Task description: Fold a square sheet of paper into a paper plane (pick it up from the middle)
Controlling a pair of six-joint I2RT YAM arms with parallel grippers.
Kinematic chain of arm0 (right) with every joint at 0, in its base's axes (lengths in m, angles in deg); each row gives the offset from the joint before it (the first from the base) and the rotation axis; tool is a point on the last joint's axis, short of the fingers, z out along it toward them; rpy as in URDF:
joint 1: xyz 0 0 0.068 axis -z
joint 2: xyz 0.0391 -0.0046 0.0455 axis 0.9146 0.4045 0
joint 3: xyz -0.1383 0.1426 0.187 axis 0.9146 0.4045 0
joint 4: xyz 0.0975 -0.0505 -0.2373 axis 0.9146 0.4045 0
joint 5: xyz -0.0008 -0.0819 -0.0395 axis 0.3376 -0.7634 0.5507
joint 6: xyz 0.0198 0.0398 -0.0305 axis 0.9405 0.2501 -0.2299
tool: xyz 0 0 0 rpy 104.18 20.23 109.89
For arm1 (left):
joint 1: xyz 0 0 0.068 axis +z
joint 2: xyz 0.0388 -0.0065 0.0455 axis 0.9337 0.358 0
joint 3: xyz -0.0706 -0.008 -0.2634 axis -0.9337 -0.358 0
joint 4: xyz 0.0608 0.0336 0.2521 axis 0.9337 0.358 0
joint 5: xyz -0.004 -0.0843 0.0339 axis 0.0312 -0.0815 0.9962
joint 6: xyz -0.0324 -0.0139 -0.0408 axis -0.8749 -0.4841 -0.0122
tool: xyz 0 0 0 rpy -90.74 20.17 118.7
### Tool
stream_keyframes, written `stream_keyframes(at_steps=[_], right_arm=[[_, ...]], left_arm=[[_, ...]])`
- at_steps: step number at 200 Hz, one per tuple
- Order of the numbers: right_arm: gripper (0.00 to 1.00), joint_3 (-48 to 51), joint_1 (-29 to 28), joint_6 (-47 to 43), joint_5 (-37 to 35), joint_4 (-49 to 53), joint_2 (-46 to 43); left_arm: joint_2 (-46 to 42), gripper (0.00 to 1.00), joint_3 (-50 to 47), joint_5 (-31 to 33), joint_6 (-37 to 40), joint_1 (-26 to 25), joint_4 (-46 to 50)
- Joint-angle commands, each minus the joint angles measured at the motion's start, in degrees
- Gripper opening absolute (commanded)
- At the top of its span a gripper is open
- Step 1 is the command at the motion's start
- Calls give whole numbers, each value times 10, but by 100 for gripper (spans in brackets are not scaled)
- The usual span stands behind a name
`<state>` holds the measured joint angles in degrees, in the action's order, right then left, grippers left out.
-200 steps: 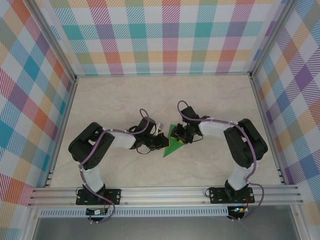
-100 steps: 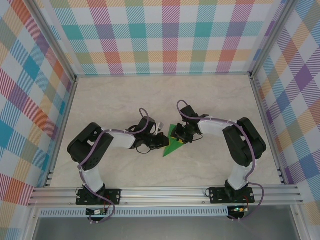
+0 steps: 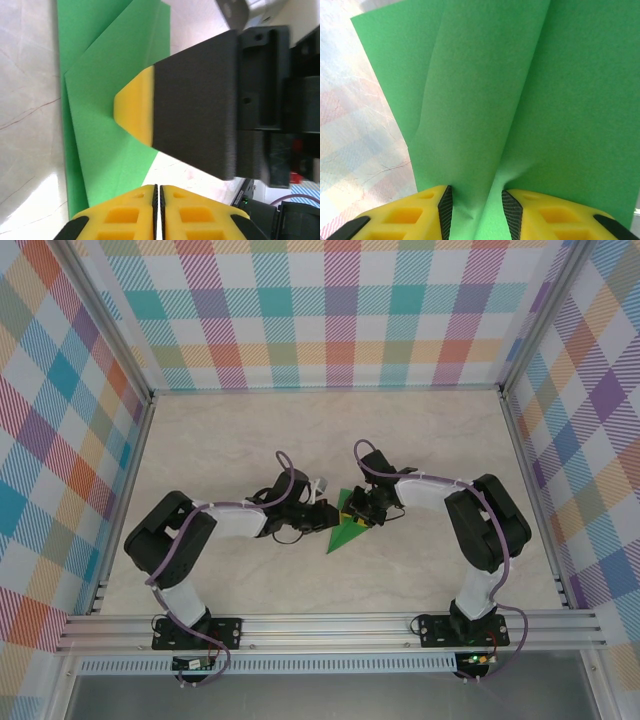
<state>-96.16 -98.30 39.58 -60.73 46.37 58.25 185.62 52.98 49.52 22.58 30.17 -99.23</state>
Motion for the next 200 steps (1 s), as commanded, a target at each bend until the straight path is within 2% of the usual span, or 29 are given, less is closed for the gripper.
stream_keyframes(at_steps=[1, 200], right_arm=[[38, 39, -2, 6, -69, 73, 61], [40, 34, -5, 3, -71, 81, 81]], left_arm=[[23, 11, 16, -13, 2, -9, 1], [54, 7, 28, 15, 22, -11, 51]])
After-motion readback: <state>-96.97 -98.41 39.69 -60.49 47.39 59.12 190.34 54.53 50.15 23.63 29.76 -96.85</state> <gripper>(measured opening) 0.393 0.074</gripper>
